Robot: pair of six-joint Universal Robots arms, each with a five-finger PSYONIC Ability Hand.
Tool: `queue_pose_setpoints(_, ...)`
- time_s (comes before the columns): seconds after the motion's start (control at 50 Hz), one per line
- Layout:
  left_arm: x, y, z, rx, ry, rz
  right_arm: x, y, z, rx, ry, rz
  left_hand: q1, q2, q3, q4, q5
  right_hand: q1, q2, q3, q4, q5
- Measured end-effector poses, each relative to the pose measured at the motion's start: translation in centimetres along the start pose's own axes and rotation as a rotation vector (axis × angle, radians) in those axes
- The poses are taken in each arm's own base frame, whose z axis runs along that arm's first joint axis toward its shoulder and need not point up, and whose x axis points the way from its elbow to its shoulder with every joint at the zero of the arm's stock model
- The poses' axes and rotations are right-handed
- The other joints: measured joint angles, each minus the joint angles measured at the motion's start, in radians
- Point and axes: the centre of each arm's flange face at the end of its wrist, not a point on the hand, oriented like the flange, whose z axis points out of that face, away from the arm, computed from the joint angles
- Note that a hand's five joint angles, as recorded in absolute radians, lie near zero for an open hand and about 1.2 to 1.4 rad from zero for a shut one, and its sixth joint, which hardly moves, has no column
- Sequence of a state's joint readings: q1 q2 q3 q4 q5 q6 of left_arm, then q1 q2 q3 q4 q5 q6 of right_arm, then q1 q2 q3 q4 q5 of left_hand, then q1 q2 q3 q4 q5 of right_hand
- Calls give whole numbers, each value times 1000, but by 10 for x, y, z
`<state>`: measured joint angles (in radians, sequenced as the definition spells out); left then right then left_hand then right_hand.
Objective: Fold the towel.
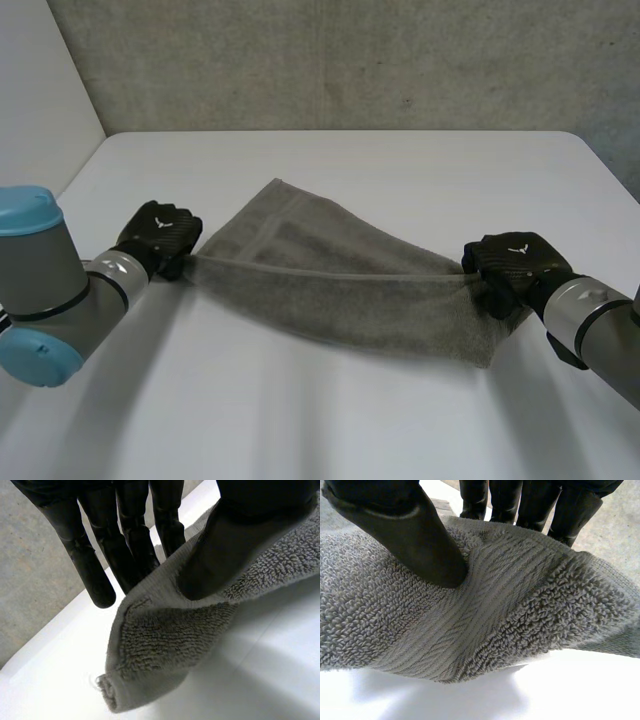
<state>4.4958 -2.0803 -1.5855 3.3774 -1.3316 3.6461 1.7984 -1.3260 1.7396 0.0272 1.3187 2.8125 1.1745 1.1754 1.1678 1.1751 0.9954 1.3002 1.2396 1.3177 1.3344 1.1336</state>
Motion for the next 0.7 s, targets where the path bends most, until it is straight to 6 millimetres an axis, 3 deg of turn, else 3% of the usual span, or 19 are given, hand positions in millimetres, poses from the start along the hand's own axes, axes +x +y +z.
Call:
queue_pose_setpoints(0.14, 2, -2, -9, -1, 12, 2, -4, 0, -8, -52, -30, -18, 88, 147, 147, 164, 131, 0, 0, 0, 0, 0)
queue_pose_setpoints(0.36, 8, 5, -15, -26, 30, -2, -7, 3, -16, -130, -65, -127, 89, 148, 152, 170, 133, -4, 0, -11, -32, -5)
queue_pose_setpoints(0.7, 9, 7, -17, -34, 31, -3, -7, -10, -22, -170, -91, -133, 89, 148, 153, 173, 136, -342, -275, -354, -364, -350)
